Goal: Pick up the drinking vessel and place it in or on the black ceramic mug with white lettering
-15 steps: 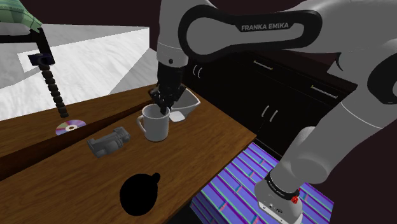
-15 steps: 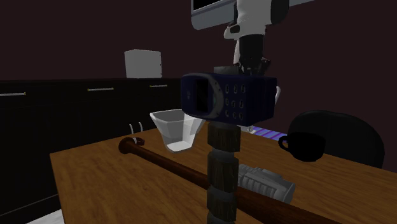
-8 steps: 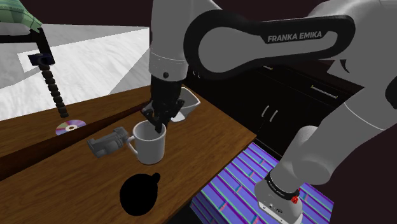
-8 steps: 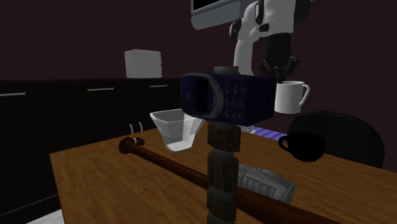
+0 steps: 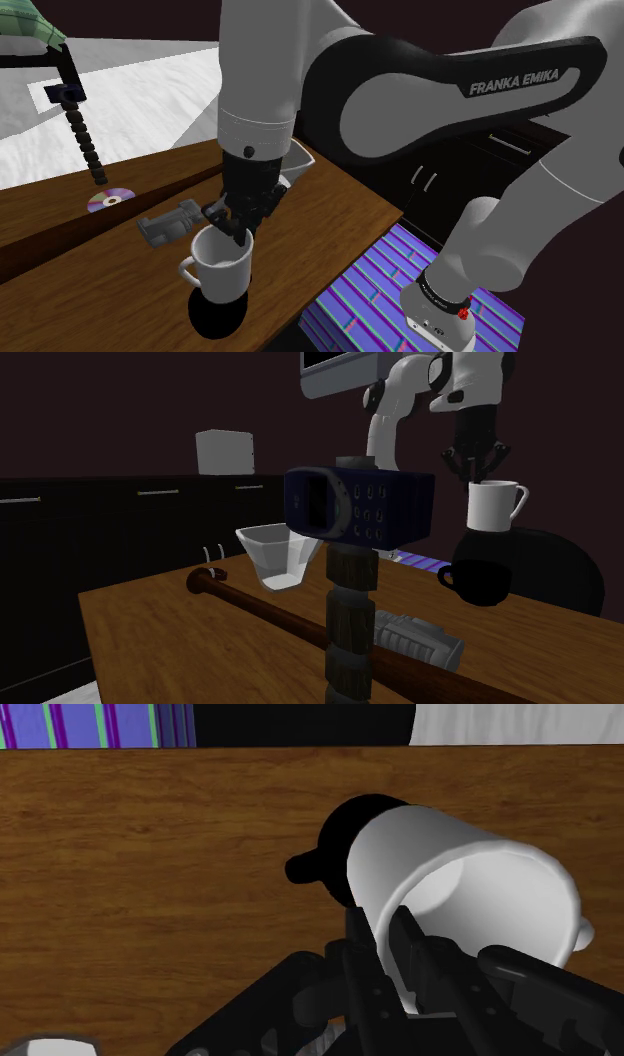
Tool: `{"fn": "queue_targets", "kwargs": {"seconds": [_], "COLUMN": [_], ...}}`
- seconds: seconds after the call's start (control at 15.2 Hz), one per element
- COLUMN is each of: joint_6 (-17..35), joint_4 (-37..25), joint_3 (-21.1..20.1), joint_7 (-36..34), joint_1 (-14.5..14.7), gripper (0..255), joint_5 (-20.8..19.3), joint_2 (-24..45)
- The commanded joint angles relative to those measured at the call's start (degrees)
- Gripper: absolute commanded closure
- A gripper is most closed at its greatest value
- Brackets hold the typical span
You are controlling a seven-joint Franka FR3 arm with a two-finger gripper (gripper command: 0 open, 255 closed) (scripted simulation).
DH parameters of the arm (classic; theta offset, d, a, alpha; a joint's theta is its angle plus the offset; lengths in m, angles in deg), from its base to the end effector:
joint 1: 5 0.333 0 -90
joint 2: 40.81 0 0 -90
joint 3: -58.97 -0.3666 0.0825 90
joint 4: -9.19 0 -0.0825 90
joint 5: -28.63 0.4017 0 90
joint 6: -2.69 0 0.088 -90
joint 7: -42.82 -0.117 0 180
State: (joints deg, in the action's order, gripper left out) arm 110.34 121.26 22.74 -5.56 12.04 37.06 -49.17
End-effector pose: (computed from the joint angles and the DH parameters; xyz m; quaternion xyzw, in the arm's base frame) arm 0.2997 0.4515 0.5659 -0.9992 -0.0201 0.0078 0.0339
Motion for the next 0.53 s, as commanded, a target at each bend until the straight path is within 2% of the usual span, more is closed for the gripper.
{"fn": "queue_targets", "kwargs": {"seconds": [0.0, 0.46], "joint_6": [1.5, 6.9], "joint_4": [1.3, 5.8], "joint_3": [-0.2, -0.7], "joint_7": [-0.2, -0.3], "joint_1": [0.1, 0.3], "gripper": [255, 255], "joint_5": [0.0, -0.3], "joint_2": [0.1, 1.1]}}
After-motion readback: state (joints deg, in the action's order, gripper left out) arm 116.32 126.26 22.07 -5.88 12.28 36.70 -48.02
